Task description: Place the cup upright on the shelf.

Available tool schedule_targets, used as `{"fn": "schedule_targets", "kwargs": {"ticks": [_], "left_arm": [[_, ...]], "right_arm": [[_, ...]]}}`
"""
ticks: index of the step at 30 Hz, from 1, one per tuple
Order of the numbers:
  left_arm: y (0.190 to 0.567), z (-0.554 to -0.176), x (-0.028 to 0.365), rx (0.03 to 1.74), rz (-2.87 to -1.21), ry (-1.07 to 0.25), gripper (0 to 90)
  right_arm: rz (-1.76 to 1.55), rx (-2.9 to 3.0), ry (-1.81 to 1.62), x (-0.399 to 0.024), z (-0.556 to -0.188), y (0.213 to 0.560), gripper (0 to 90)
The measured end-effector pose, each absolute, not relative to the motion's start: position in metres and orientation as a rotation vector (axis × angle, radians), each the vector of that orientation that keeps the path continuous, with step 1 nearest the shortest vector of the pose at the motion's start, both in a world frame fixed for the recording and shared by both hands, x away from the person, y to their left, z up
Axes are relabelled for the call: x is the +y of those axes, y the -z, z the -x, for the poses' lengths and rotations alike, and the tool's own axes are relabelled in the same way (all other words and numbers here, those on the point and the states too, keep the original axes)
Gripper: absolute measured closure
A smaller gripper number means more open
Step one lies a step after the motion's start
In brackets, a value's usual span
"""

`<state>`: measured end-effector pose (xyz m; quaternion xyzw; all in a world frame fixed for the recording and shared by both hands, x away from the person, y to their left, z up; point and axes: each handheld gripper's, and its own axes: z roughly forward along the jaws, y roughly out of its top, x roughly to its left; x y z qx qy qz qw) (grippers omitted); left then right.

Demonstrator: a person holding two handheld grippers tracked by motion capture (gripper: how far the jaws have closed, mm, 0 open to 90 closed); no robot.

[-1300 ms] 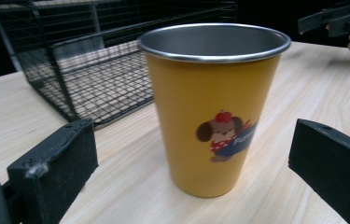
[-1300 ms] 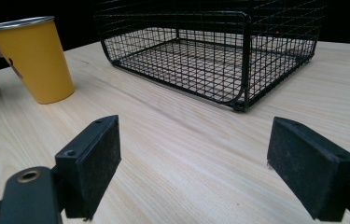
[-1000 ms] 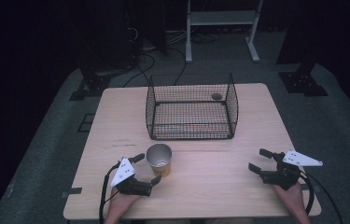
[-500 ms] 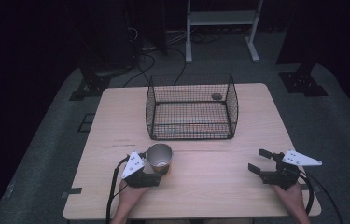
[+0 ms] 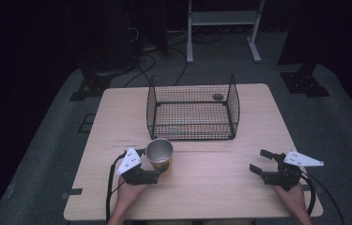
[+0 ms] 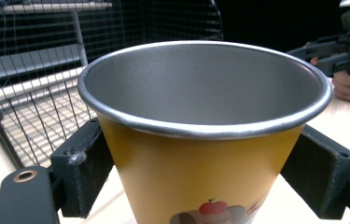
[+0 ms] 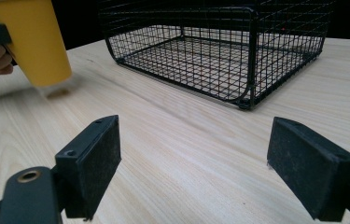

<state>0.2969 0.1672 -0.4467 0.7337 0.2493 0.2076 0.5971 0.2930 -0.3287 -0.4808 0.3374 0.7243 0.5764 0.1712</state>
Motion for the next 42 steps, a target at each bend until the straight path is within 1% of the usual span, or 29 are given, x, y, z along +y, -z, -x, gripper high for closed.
{"fn": "schedule_targets", "kwargs": {"ticks": [9,13,20,29,42], "left_arm": [[0.428,-0.306,0.159,0.515,-1.703,-0.450,15.6],[0.419,-0.314,0.155,0.494,-1.681,-0.420,15.6],[0.405,-0.325,0.150,0.465,-1.692,-0.402,15.7],[0.395,-0.335,0.144,0.439,-1.674,-0.379,15.7],[0.378,-0.356,0.136,0.415,-1.697,-0.357,15.7]], "right_arm": [[-0.963,2.054,-1.633,-0.329,-0.293,0.481,16.3],[-0.964,2.055,-1.631,-0.329,-0.293,0.481,16.3],[-0.962,2.058,-1.626,-0.328,-0.293,0.481,16.3],[-0.971,2.052,-1.625,-0.329,-0.293,0.481,16.3],[-0.981,2.046,-1.631,-0.329,-0.293,0.481,16.3]]}}
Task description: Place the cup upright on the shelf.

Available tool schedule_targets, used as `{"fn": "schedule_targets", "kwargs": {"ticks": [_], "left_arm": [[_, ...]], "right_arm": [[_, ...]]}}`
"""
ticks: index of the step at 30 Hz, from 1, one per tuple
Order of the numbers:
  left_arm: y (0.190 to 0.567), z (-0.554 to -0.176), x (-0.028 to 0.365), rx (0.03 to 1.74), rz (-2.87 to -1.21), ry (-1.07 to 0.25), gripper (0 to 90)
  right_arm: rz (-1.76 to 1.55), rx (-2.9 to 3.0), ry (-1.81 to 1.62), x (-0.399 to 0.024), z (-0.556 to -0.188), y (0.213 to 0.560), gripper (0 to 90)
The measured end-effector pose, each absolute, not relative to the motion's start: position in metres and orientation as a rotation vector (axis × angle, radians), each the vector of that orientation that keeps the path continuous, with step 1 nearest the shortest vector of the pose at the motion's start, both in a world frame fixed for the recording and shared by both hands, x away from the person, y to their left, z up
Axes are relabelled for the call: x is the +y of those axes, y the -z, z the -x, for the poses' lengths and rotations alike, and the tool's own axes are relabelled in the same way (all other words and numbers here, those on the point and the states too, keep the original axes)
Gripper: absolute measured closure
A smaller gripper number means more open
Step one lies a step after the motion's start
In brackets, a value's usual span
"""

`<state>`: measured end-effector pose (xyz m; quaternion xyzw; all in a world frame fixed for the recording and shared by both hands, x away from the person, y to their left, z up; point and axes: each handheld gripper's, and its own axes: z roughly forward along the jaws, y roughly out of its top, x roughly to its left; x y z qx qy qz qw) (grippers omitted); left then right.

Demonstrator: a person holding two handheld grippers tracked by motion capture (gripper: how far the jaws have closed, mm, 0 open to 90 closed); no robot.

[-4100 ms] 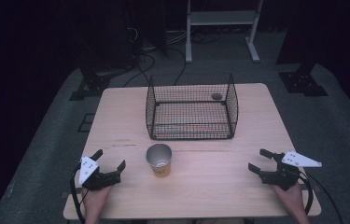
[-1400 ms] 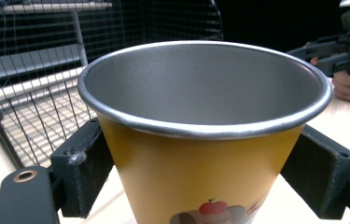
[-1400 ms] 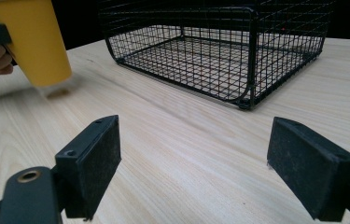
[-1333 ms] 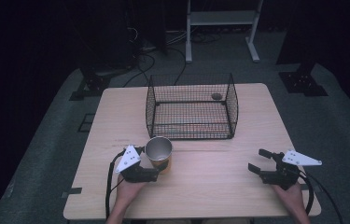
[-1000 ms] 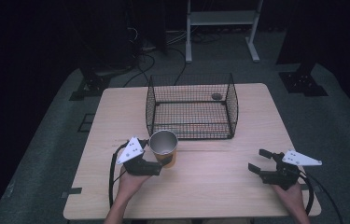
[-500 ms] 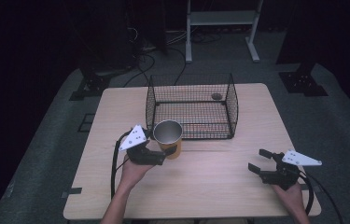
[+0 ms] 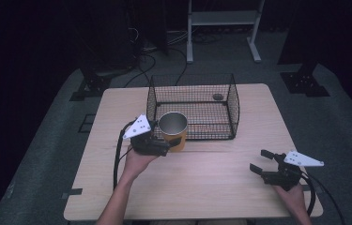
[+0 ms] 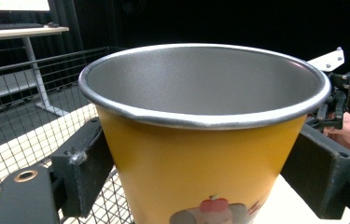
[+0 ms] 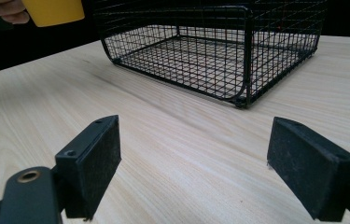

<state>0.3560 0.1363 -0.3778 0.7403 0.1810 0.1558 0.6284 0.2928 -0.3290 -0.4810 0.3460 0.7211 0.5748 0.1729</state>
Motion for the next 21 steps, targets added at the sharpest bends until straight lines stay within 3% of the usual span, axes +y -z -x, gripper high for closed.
{"fn": "schedule_targets", "kwargs": {"ticks": [21], "left_arm": [[0.356,-0.389,0.121,0.372,-1.732,-0.331,15.8]], "right_arm": [[-0.980,2.046,-1.640,-0.329,-0.293,0.481,16.3]]}}
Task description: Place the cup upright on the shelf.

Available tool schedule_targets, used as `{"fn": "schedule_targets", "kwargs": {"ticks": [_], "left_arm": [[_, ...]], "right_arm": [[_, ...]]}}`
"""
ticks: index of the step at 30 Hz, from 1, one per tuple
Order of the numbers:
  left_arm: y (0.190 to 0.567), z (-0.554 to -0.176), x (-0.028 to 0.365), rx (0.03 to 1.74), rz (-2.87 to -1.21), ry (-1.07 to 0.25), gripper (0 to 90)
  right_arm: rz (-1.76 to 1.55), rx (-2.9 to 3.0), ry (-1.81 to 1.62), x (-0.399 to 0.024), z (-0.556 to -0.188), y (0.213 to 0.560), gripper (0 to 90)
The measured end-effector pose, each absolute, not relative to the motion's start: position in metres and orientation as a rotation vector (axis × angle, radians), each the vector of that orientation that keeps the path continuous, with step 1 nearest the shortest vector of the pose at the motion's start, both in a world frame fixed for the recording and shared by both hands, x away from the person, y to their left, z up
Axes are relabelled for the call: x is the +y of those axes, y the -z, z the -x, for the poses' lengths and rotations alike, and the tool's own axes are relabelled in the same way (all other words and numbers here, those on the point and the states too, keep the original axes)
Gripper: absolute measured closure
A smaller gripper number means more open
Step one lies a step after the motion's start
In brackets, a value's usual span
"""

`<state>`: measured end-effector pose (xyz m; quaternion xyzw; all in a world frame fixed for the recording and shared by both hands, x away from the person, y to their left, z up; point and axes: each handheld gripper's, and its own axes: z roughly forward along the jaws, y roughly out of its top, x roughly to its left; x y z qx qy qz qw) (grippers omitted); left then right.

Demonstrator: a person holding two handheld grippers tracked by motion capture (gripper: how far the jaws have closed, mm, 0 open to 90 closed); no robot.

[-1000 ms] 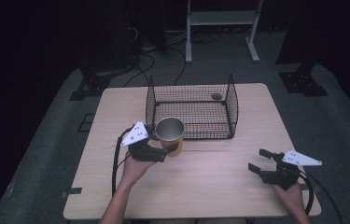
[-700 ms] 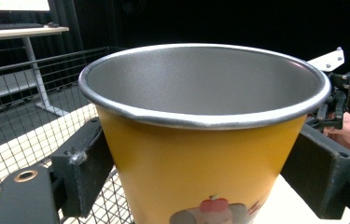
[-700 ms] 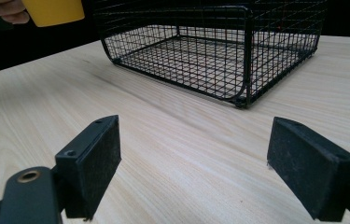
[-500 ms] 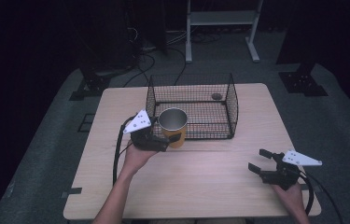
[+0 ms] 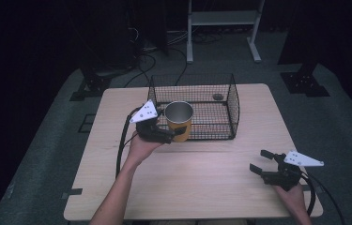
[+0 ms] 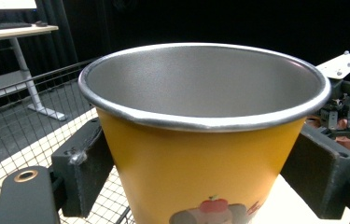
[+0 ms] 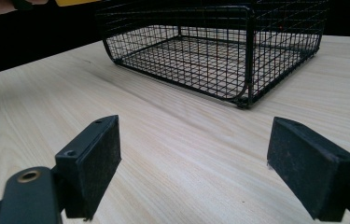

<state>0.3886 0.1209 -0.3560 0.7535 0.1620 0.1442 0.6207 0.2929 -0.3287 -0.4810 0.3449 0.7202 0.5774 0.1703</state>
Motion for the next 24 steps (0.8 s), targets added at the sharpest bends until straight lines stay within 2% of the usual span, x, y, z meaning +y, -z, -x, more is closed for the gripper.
{"fn": "schedule_targets", "kwargs": {"ticks": [24], "left_arm": [[0.341,-0.432,0.106,0.358,-1.781,-0.302,15.8]], "right_arm": [[-0.973,2.048,-1.649,-0.329,-0.293,0.481,16.3]]}}
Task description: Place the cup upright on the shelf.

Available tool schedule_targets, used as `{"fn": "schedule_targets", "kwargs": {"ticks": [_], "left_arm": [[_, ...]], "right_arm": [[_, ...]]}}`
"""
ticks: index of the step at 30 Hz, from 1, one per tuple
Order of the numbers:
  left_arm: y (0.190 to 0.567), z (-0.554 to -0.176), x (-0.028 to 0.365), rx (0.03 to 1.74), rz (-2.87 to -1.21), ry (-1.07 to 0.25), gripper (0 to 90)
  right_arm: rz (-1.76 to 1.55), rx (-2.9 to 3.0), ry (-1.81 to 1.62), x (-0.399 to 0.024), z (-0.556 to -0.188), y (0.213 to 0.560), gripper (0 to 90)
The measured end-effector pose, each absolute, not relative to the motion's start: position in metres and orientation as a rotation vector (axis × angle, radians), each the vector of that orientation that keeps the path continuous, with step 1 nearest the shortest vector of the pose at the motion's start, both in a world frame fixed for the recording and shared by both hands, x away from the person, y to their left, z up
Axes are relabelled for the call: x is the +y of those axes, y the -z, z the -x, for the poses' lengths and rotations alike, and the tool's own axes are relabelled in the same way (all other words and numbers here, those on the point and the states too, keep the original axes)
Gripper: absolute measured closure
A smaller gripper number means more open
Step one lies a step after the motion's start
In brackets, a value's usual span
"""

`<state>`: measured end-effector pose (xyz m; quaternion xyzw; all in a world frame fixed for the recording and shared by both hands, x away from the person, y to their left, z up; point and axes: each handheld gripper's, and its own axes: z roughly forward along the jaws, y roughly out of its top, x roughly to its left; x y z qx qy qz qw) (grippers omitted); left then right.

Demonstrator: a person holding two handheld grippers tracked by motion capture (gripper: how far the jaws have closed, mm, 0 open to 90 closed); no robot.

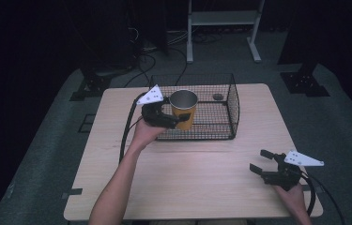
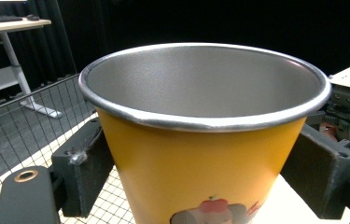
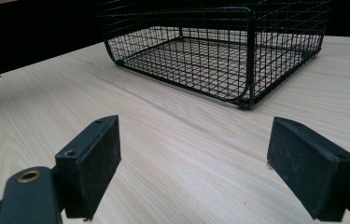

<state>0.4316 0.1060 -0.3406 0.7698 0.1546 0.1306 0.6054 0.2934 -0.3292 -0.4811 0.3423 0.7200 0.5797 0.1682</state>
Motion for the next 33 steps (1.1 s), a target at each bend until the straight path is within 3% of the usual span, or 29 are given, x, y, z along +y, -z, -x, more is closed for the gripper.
{"fn": "schedule_targets", "kwargs": {"ticks": [33], "left_arm": [[0.334,-0.485,0.080,0.361,-1.817,-0.287,16.0]], "right_arm": [[-0.971,2.050,-1.660,-0.329,-0.293,0.481,16.3]]}}
